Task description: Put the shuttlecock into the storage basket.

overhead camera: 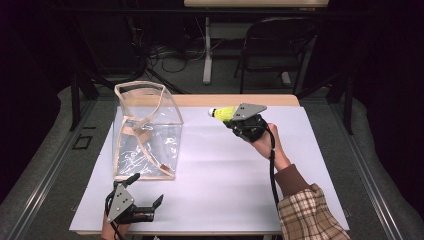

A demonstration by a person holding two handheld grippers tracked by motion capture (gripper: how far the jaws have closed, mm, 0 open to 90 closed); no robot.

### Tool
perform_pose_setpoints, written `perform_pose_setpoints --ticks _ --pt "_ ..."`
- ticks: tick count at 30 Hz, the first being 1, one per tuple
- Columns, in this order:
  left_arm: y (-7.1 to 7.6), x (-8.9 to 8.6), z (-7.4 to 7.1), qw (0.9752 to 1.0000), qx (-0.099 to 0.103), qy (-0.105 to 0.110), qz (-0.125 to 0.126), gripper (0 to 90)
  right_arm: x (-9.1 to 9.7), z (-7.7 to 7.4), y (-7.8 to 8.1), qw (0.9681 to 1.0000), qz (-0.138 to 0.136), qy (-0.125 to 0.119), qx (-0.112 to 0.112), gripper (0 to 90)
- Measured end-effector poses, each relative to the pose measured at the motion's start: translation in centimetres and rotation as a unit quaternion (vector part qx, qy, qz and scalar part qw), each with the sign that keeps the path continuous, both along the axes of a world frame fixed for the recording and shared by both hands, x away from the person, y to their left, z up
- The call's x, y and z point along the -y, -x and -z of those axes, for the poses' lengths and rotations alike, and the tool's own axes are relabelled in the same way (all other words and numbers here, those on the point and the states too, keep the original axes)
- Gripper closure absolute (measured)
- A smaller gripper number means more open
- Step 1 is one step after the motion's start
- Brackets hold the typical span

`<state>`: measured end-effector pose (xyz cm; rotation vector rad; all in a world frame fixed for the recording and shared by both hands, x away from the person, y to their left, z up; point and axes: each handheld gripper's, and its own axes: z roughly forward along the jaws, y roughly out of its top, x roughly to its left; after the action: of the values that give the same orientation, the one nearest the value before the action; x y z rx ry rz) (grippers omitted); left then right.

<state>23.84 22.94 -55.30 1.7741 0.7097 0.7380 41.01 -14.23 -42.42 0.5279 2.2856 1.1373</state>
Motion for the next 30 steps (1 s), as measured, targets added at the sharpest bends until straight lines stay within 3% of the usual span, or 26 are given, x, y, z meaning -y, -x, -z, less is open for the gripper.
perform_pose_setpoints --ticks 30 --pt "0.0 0.0 0.0 1.0000 -0.002 0.000 -0.002 0.0 -1.7 -0.9 -0.9 1.0000 -0.007 -0.004 0.001 89.2"
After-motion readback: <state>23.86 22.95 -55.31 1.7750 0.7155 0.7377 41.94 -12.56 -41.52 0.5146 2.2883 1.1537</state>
